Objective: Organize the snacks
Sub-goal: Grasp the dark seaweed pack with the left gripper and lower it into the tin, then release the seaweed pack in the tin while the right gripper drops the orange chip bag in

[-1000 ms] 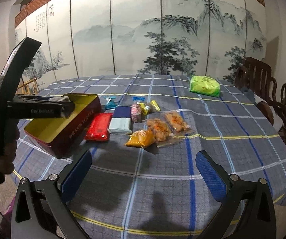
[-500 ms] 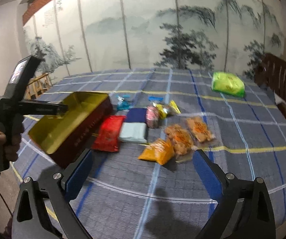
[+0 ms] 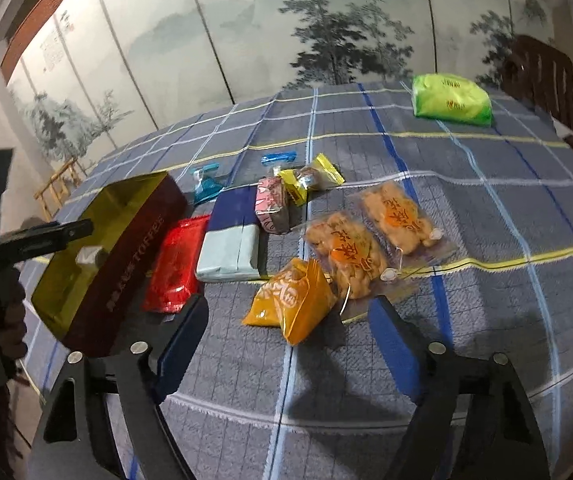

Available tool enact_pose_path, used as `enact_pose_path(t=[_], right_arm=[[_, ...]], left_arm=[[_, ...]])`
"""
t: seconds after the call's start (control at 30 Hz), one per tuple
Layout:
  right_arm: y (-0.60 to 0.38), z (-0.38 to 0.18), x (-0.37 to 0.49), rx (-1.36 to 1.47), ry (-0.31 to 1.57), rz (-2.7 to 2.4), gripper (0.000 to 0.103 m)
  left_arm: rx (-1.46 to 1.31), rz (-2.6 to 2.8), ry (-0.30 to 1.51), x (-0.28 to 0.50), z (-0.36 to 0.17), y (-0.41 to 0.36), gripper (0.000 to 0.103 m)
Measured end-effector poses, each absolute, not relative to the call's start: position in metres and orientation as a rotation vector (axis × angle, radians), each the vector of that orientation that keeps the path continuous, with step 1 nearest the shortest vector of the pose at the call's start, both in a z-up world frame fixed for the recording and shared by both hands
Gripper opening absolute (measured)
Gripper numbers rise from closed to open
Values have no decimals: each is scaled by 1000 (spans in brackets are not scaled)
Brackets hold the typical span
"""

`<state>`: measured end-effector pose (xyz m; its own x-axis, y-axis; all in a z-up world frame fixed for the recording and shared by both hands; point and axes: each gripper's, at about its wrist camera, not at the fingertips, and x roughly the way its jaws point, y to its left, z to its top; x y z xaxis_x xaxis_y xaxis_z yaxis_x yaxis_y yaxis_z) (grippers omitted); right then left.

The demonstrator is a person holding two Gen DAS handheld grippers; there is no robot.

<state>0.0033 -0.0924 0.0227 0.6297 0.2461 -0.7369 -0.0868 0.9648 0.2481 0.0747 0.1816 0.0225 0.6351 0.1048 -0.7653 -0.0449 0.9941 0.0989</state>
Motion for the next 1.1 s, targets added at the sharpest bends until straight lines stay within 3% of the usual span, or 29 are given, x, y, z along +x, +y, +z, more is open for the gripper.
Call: enact_pose_path(t=[0.17,0.3,0.57,0.73,0.77,1.1], right_arm=[[-85,14,15,197,910,190,65],[-80,8,22,196,928,172,65],[-73,-2,35,159,957,138,64],[-74,-12,40,160,980,143,49],[-73,-10,39,146,977,151,41],[-44,64,7,174,825,352,40]], left_arm=[[22,53,844,56,35,182,84],[12,24,832,38,40,181,90],[35,4,842,14,38,176,91],[48,12,837,3,35,178,91],[48,18,838,1,35,179,91],[6,70,798,-21,44,203,91]])
